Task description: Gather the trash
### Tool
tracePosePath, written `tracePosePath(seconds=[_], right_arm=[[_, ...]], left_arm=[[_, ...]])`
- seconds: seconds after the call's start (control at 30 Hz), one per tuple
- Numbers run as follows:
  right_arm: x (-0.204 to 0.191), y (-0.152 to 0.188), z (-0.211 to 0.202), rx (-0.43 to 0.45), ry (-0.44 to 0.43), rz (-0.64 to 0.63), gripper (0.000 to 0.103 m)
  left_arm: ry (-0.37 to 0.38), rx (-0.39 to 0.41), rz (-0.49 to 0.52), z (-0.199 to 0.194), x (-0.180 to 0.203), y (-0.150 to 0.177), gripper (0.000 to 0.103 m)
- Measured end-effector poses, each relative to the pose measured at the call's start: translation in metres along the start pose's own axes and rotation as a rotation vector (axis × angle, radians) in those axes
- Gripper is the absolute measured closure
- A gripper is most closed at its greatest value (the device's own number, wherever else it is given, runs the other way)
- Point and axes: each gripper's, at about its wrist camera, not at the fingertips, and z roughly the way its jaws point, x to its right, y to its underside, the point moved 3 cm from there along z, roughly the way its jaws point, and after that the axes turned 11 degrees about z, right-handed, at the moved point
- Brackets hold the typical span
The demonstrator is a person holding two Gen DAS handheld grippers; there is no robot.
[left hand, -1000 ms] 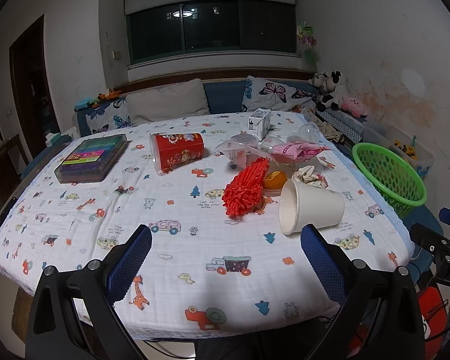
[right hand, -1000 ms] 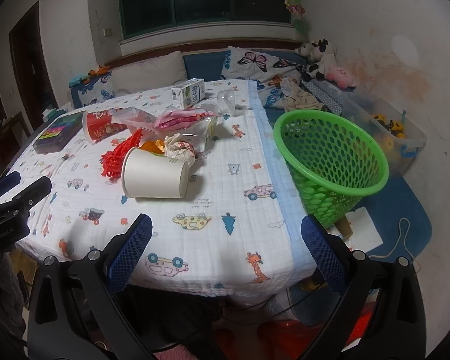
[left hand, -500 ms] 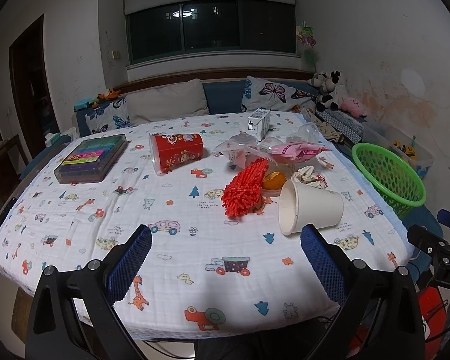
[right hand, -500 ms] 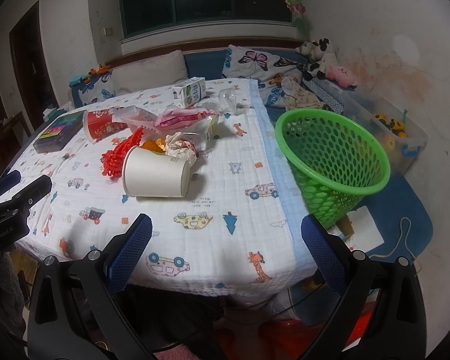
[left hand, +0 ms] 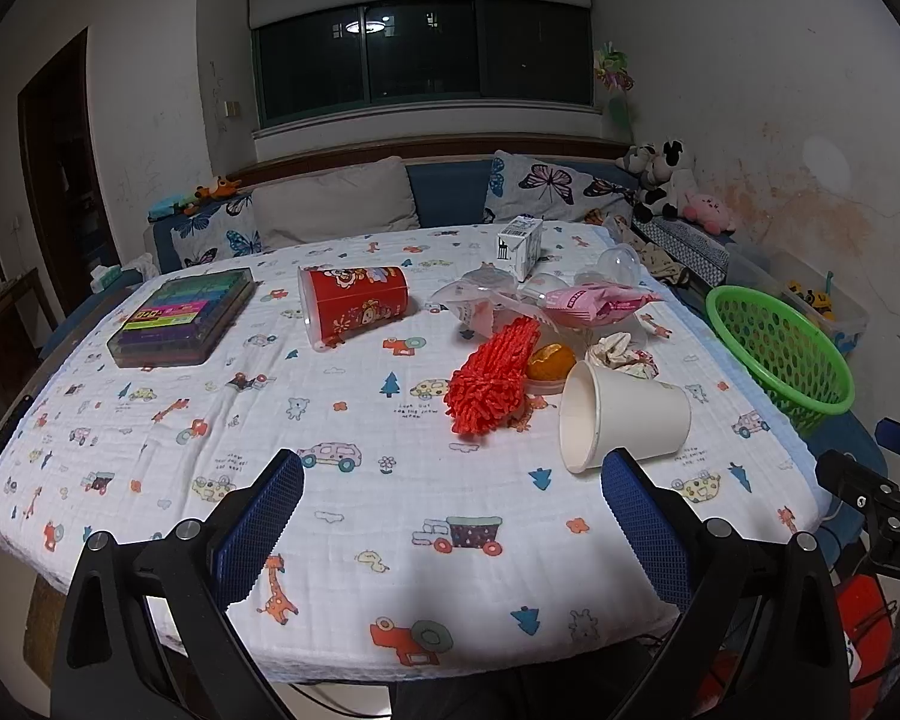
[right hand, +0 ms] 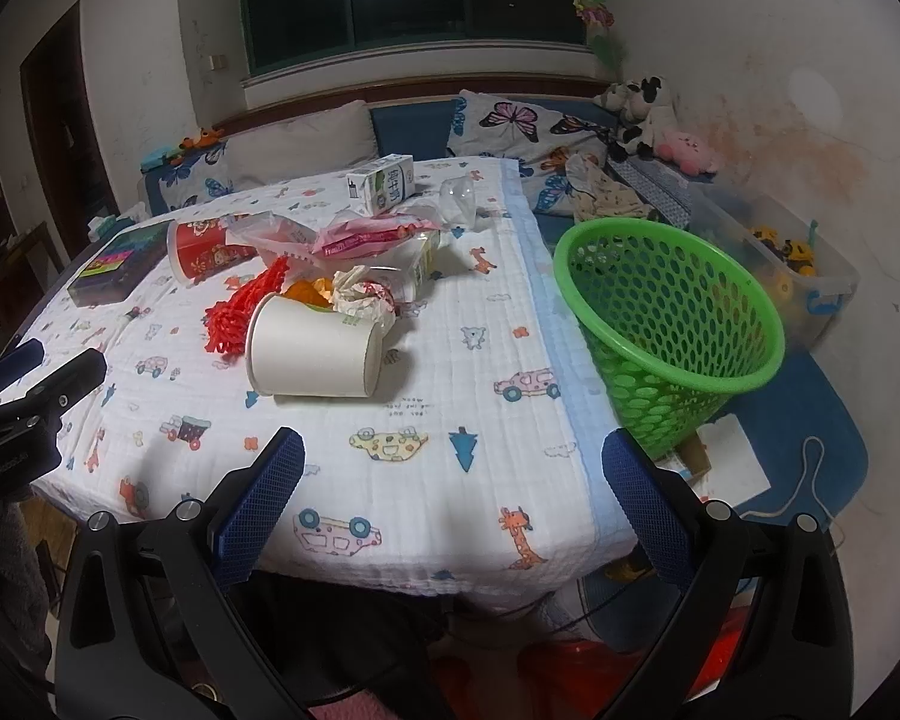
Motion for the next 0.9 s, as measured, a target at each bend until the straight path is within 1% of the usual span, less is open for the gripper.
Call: tracePosePath(seconds=[0.3, 0.37, 0.9], right_arm=[[0.000, -0.002, 0.004, -0.007, -0.001, -0.001, 0.004], [-0.001, -0.002, 0.005, -0.008, -0.003, -0.002, 0.004], [-0.001, -0.003, 0.008, -0.017, -0.001, -0.003, 0.004]], left_arm=[[0.000, -0.003, 0.002, 0.000, 0.001, 0.000, 0.006], [0.003, -0.007, 0.001, 0.009, 0.000, 0.000, 0.006], [0.005, -0.015, 0.003, 0.016, 0.001, 0.001, 0.006]])
